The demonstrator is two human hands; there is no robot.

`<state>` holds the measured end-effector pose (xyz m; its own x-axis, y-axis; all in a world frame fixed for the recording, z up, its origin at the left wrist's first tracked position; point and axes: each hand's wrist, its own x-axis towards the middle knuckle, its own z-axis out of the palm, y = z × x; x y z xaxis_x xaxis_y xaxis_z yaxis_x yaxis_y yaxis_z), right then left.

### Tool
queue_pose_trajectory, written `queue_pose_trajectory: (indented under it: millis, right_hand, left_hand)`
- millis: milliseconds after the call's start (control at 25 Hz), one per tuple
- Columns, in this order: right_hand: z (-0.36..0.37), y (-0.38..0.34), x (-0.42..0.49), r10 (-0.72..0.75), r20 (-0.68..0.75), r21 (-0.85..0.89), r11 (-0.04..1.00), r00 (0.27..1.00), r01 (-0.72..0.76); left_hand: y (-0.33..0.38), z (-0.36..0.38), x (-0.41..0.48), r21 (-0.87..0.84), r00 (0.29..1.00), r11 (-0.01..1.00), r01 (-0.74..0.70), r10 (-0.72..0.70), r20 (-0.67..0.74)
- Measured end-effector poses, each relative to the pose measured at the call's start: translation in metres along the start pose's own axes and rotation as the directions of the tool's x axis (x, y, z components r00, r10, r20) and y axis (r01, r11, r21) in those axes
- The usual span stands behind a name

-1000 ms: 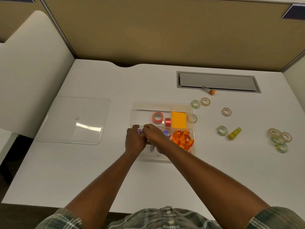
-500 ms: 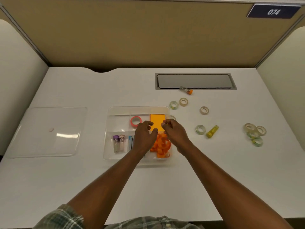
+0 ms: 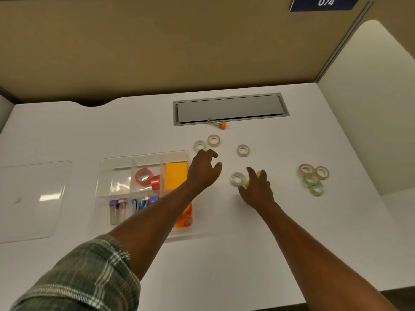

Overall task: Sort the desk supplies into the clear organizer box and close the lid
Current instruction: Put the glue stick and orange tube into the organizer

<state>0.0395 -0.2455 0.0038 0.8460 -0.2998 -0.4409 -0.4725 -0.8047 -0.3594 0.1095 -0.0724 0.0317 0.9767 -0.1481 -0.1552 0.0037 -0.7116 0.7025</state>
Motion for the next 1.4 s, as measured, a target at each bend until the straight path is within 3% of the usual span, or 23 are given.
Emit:
queue_pose_trajectory:
  millis: [120,280,480,680,1000,1200,1400]
  right_hand:
    - [0.001,0.017,0.01,-0.013,0.039,-0.101,0.995,0.999,0.017]
    - [0.014,0.029,0.008,-0.135,0.002,-0.324,0.937,0.991,0.128]
    - [0.014,0.039,0.012,-0.177,0.019,-0.369,0.913,0.984,0.171]
    - [0.013,0.041,0.016,-0.204,0.028,-0.376,0.905,0.979,0.2]
    - [0.013,0.042,0.018,-0.185,0.015,-0.361,0.915,0.983,0.178]
    - [0.006,0.049,0.018,-0.168,-0.045,-0.265,0.952,0.985,0.15]
    - [-0.005,0.05,0.014,-0.108,-0.125,-0.111,0.989,0.986,0.095]
  left_hand:
    - [0.012,0.018,0.032,0.125,0.997,0.99,-0.068,0.062,0.051]
    - [0.021,0.032,0.084,0.325,0.985,0.934,-0.15,0.114,0.125]
    - [0.027,0.032,0.145,0.645,0.968,0.722,-0.248,0.156,0.198]
    - [0.033,0.033,0.184,0.739,0.929,0.588,-0.329,0.061,0.365]
    - [0.027,0.038,0.189,0.749,0.927,0.583,-0.314,0.018,0.375]
    - [0.024,0.037,0.165,0.591,0.931,0.72,-0.363,0.257,0.259]
    - [0.031,0.033,0.112,0.291,0.927,0.884,-0.365,0.316,0.204]
